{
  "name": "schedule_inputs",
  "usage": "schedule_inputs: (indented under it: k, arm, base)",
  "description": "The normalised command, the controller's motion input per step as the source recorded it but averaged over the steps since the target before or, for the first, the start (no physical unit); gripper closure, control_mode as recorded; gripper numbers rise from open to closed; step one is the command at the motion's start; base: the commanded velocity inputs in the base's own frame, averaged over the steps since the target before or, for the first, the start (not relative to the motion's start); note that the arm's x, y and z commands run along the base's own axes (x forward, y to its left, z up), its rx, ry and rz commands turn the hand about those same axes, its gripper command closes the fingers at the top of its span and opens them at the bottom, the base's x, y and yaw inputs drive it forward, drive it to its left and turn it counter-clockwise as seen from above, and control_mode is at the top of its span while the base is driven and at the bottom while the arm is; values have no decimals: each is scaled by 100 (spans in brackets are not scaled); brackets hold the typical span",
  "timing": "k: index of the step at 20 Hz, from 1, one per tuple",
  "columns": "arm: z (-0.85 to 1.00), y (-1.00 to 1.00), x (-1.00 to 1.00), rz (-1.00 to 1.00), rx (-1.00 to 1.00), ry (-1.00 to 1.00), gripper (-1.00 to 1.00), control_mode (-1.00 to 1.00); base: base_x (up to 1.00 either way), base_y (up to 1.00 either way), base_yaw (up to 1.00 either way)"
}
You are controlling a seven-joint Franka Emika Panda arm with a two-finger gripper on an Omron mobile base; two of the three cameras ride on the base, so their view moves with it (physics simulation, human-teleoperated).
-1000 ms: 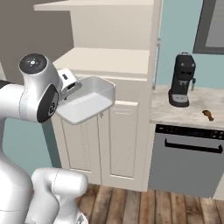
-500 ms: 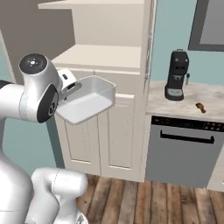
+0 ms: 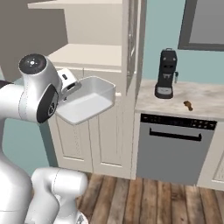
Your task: Retrieve the tupperware from the cabinet, then place the raw meat into the tupperware to avoid contamination.
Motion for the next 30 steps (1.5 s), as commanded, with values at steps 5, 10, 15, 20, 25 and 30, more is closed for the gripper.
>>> schedule_inputs:
  k: [5,10,15,20,25,30]
  arm:
    - [0,0,0,0,0,0,100,100]
    - [0,0,0,0,0,0,100,100]
    - [0,0,0,0,0,0,100,100]
    - [0,0,0,0,0,0,100,100]
    - [0,0,0,0,0,0,100,100]
    - [0,0,0,0,0,0,100,100]
  base:
    - [0,-58,2]
    - [0,-59,1]
    - [0,-57,1]
    - [3,-54,1]
    - [7,-49,1]
    - [13,-42,0]
